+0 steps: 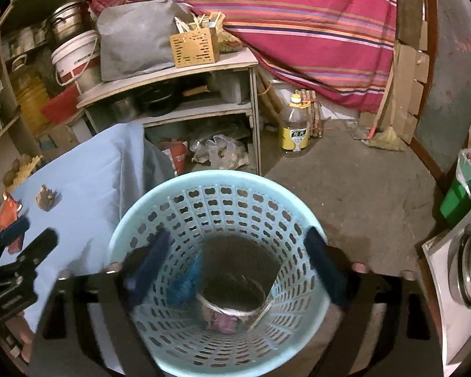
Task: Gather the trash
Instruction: 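Move both tools back over the table toward the remaining trash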
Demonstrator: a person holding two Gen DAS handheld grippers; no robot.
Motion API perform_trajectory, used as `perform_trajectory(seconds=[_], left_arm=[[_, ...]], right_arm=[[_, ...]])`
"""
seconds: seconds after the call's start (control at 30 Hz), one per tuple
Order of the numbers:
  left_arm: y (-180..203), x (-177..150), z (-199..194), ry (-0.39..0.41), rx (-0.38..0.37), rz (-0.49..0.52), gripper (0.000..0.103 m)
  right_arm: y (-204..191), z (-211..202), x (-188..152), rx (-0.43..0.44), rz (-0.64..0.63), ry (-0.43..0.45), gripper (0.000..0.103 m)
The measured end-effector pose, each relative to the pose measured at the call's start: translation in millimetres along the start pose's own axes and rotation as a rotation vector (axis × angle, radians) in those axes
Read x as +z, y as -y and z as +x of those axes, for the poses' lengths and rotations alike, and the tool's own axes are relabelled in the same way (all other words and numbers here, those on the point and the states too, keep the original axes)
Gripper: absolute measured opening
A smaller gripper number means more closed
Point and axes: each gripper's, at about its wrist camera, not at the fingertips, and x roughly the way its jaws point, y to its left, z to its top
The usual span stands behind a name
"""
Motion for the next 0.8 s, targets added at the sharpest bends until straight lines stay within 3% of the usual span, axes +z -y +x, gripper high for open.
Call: perform_trajectory(seconds=[0.27, 0.57, 0.8], left_arm=[[-94.9, -15.2, -17.5, 0.009, 0.123, -0.084, 0.097], [-224.0, -48.6, -11.1, -0.065, 0.310, -0.187, 0.098], [-285.4, -66.6, 14.6, -0.148, 0.353, -0.262, 0.097]], right_arm=[[-37.3, 7.9, -7.1, -0.011, 0.003, 0.004, 0.096], [-135.0, 17.3, -19.6, 0.053, -0.089, 0.062, 0.096], [-206.2, 30.8, -26.0, 0.110, -0.165, 0.073, 0.096]])
